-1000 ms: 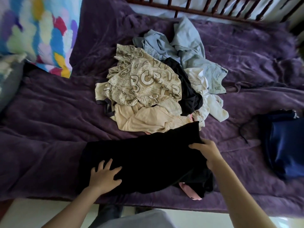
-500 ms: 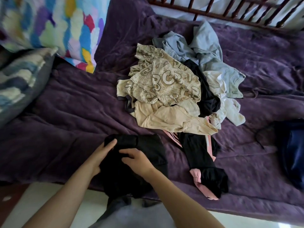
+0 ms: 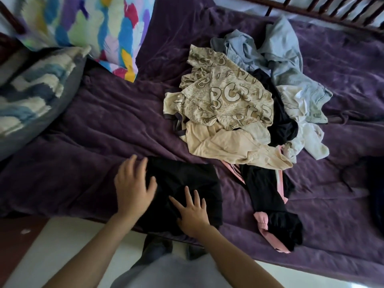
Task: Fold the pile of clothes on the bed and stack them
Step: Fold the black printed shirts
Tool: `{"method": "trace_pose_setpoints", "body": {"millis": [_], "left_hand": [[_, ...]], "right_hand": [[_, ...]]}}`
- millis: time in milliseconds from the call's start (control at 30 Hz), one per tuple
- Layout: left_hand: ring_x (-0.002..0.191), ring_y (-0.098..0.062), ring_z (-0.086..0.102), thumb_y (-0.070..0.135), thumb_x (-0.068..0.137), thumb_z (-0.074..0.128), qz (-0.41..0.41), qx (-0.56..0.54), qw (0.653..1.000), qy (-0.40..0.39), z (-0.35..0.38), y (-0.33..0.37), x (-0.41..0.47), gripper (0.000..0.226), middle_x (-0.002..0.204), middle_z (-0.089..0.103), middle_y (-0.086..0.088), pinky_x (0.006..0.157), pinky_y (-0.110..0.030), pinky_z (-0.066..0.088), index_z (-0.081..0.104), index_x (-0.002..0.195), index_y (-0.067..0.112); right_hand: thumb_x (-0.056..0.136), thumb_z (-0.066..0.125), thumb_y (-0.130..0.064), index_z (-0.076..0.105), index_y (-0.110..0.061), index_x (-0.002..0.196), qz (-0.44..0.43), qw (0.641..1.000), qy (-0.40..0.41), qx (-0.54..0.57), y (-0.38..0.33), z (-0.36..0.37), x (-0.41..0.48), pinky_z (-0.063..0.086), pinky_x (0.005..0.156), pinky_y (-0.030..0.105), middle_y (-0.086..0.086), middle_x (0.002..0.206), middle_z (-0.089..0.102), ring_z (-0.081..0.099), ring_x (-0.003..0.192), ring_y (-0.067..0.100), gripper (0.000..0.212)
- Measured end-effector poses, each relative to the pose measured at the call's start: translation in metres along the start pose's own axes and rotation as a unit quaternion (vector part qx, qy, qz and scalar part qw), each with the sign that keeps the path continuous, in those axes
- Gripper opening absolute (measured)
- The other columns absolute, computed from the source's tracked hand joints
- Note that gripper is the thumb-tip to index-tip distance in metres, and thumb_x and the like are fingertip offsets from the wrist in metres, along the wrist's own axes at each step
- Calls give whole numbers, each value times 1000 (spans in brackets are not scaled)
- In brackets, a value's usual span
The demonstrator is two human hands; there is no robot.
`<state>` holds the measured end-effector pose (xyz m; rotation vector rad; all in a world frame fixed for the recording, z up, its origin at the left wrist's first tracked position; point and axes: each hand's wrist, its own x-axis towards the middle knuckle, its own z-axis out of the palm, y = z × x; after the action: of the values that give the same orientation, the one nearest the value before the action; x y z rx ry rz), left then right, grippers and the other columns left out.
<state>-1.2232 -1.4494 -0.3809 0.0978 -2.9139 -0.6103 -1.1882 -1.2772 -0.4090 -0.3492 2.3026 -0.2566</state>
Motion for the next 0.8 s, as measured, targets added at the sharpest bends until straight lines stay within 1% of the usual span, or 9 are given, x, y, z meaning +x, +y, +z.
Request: {"method": "trace_pose_setpoints", "body": {"millis": [100,200,267,367,433,533,633,700,800], "left_hand": [[125,-31,38,52,73,47,246,86,958,-120,22,5,-49,69,125,59,-18,98,-45,29,53,123,5],[137,-31,24,66,54,64,219,163,924,-267,38,-22,-71,101,127,59,-15,100,-48,25,40,129,4],[132,-31,31,59,33,83,209,174,910,-314,38,-38,-66,120,134,53,-12,99,-53,26,38,131,7],[126,-30,37,55,19,87,218,161,901,-338,36,-49,-55,126,137,41,-8,94,-59,39,41,128,10],[124,-29,37,54,15,86,228,148,901,-338,36,-56,-46,125,136,40,-7,86,-59,45,43,124,12],[127,-26,38,56,20,83,242,126,899,-344,29,-65,-23,116,134,52,-6,82,-54,50,45,122,15],[141,-16,24,43,55,81,192,32,911,-365,27,-70,3,95,149,34,4,107,-48,34,39,137,19],[143,-14,22,32,70,76,141,-31,912,-384,29,-72,15,84,152,27,6,114,-40,25,34,142,18],[142,-14,22,33,71,75,131,-28,911,-389,31,-71,20,89,153,27,1,114,-38,24,27,145,18]], "right_hand": [[93,38,-43,10,-44,146,-12,999,-7,32,12,-3,2,7,115,49,5,158,-13,-7,145,32,60],[79,28,-56,30,-30,145,-45,994,88,44,41,5,-13,36,108,42,12,153,25,25,140,29,71],[73,40,-63,24,-28,147,-35,994,105,-25,56,18,-22,53,90,41,13,134,53,44,126,30,83],[45,69,-73,-6,-17,150,5,993,103,-61,54,40,-20,50,89,47,15,133,51,48,122,33,140],[32,85,-55,-9,-16,149,5,991,117,-59,45,44,-10,48,88,53,18,136,40,39,123,35,155],[27,90,-31,-11,-20,149,-5,986,160,-53,37,38,4,49,84,55,19,132,51,45,122,37,159],[23,90,-31,-9,-23,149,-9,983,165,-76,36,24,10,52,80,52,13,122,62,61,111,31,160],[18,90,-38,10,-25,150,-12,981,167,-99,38,14,13,54,77,48,10,117,65,64,106,28,155],[17,90,-31,46,-27,127,-32,974,181,-136,41,0,15,57,67,35,7,96,70,70,85,24,118]]}}
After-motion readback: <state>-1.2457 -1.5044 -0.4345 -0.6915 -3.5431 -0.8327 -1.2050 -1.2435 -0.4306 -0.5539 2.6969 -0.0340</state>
